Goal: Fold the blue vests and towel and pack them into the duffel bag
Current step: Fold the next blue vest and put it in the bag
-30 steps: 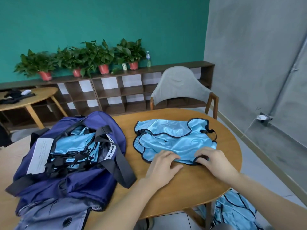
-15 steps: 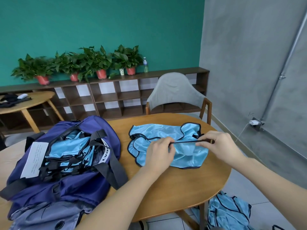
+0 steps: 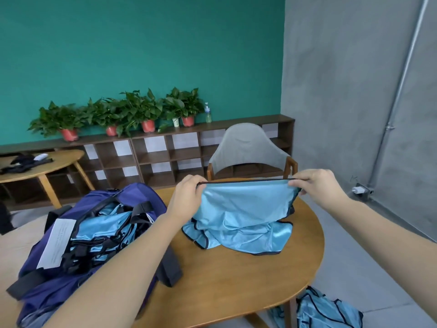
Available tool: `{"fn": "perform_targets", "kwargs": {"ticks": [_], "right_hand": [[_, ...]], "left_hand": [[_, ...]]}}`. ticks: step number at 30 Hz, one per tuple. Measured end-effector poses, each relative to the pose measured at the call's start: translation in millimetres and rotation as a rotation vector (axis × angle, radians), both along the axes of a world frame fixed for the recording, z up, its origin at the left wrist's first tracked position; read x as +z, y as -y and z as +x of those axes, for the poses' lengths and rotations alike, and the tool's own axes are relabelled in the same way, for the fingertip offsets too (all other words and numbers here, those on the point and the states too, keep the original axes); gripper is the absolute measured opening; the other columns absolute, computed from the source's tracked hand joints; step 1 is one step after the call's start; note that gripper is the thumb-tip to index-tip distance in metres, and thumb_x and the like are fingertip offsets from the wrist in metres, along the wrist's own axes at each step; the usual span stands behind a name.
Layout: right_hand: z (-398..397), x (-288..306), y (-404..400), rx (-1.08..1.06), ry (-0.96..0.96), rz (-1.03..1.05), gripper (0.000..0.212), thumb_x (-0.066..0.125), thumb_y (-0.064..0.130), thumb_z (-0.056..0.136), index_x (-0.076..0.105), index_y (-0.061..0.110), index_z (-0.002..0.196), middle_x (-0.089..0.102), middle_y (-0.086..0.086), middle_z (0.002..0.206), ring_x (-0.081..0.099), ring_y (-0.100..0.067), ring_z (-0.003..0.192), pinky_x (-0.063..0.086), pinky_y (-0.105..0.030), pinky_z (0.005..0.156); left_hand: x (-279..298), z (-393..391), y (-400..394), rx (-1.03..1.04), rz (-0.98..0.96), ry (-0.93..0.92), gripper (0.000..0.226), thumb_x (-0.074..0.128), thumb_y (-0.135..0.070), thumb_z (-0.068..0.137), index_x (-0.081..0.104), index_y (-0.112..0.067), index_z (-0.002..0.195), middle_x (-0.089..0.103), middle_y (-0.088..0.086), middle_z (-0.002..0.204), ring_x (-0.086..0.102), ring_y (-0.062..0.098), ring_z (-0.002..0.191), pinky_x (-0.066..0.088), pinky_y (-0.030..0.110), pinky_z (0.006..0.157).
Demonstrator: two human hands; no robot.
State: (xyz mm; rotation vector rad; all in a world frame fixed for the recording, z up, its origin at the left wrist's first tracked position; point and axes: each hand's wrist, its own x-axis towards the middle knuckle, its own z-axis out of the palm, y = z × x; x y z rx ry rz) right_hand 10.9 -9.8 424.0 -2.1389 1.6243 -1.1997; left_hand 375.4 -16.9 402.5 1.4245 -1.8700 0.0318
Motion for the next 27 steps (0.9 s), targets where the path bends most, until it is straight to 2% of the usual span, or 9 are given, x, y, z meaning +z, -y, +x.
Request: {"fn": "perform_targets", "kwargs": {"ticks": [3,6,9,12,17,20,23,25,27], "right_hand": [[-9,8,-5,-0.037,0.003,-0.123,0.011,0.073,0.011,0.090,0.080,0.005,0.096,0.074,0.000,0.102,0.065,-0.012,0.093,0.043,-0.015,0.094],[-14,-4,-20,-0.022,-0.065,-0.153,0.014,0.073,0.011,0.090,0.080,0.005,0.100,0.075,-0.006,0.109,0.064,-0.013,0.105,0.038,-0.017,0.101],[-14,-35,-35,0.072,-0.218,-0.027,0.020,0.071,0.019,0.093,0.079,0.010,0.109,0.072,-0.002,0.121,0.061,-0.012,0.117,0.032,-0.014,0.105],[-18,-67,-54,0.111,-0.425,0.069,0.025,0.064,0.028,0.097,0.076,0.020,0.118,0.065,0.005,0.132,0.057,-0.013,0.124,0.034,-0.023,0.110],[-32,-127,-85,0.177,-0.638,0.264,0.031,0.050,0.040,0.103,0.070,0.028,0.125,0.057,0.012,0.138,0.042,-0.009,0.137,0.034,-0.024,0.111],[-37,-135,-104,0.156,-0.732,0.339,0.039,0.040,0.044,0.106,0.065,0.022,0.125,0.056,0.008,0.134,0.041,-0.009,0.134,0.036,-0.021,0.104],[-34,-128,-112,0.156,-0.868,0.313,0.071,0.020,0.073,0.093,0.063,0.026,0.125,0.058,0.010,0.125,0.046,-0.008,0.124,0.040,-0.024,0.101],[-28,-121,-109,0.168,-0.891,0.233,0.090,0.001,0.081,0.082,0.066,0.029,0.117,0.061,0.012,0.111,0.048,-0.007,0.114,0.041,-0.024,0.097],[-14,-112,-98,0.172,-0.836,0.162,0.087,0.003,0.077,0.085,0.068,0.029,0.115,0.062,0.012,0.107,0.050,-0.007,0.109,0.040,-0.022,0.093]], "left_hand": [[17,24,-6,0.110,-0.053,-0.032,0.016,0.059,-0.015,0.098,0.073,-0.017,0.105,0.065,0.000,0.101,0.061,0.018,0.095,0.048,0.035,0.087],[7,41,-26,0.148,-0.038,-0.091,0.006,0.066,-0.018,0.095,0.071,-0.022,0.094,0.060,-0.006,0.090,0.061,0.015,0.085,0.050,0.035,0.082],[-21,43,-55,0.076,0.015,-0.048,0.009,0.070,-0.015,0.092,0.072,-0.024,0.092,0.059,-0.012,0.087,0.057,0.002,0.081,0.045,0.022,0.077],[-55,44,-89,-0.016,0.094,0.070,0.016,0.071,-0.008,0.090,0.075,-0.023,0.096,0.061,-0.015,0.091,0.057,-0.005,0.081,0.041,0.009,0.079],[-120,57,-132,-0.071,0.197,0.239,0.022,0.070,-0.012,0.090,0.075,-0.032,0.096,0.062,-0.021,0.097,0.061,0.001,0.093,0.050,0.028,0.090],[-140,59,-146,-0.114,0.232,0.357,0.024,0.059,-0.021,0.094,0.074,-0.037,0.105,0.065,-0.021,0.104,0.056,0.002,0.101,0.043,0.028,0.091],[-134,53,-147,-0.141,0.206,0.441,0.031,0.047,-0.037,0.092,0.074,-0.037,0.107,0.065,-0.022,0.102,0.051,-0.001,0.099,0.037,0.027,0.086],[-125,47,-139,-0.141,0.150,0.446,0.035,0.044,-0.042,0.087,0.076,-0.036,0.101,0.066,-0.022,0.094,0.052,0.000,0.093,0.039,0.028,0.081],[-114,40,-123,-0.147,0.125,0.387,0.037,0.044,-0.042,0.088,0.077,-0.033,0.101,0.067,-0.020,0.092,0.057,0.003,0.091,0.040,0.027,0.080]]}}
